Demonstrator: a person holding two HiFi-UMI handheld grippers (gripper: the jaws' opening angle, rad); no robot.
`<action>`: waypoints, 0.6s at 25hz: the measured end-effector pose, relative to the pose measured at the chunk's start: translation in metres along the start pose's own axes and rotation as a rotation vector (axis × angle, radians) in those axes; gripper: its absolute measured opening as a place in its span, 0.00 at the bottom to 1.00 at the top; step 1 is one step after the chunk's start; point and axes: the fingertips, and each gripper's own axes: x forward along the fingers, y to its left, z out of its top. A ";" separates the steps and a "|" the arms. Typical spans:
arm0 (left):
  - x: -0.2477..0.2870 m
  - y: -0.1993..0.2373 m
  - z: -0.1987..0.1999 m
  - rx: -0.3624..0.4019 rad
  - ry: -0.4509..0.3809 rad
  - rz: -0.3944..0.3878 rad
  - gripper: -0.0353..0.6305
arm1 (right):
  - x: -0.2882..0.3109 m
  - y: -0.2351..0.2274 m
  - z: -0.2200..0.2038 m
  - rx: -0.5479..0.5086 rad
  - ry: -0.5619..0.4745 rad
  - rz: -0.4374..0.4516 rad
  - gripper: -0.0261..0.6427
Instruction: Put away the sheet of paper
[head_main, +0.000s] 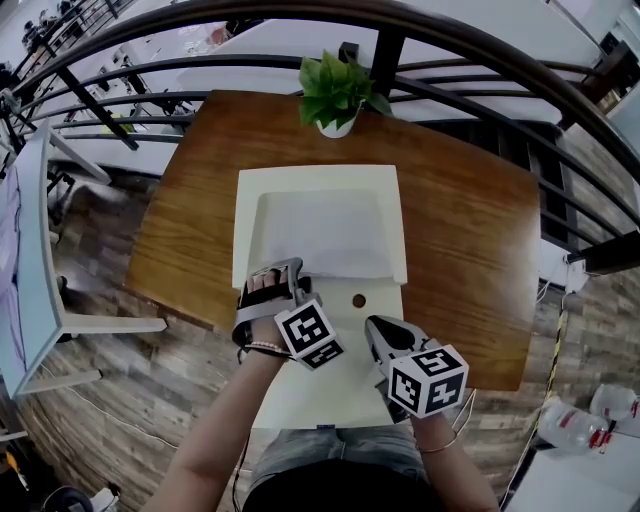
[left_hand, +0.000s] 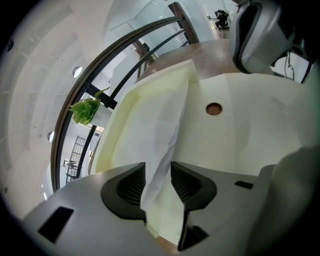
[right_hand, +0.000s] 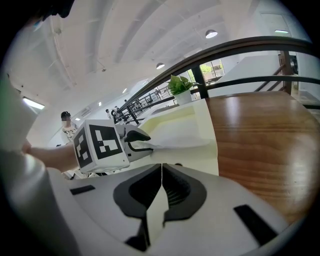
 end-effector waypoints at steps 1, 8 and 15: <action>-0.001 -0.001 0.000 -0.005 -0.001 -0.004 0.27 | 0.000 0.000 0.000 -0.001 0.001 0.000 0.08; -0.012 -0.007 -0.001 -0.026 -0.013 -0.028 0.28 | -0.004 0.002 0.004 -0.016 -0.011 -0.001 0.08; -0.041 -0.016 -0.001 -0.141 -0.081 -0.087 0.28 | -0.016 0.014 0.005 -0.040 -0.046 -0.001 0.08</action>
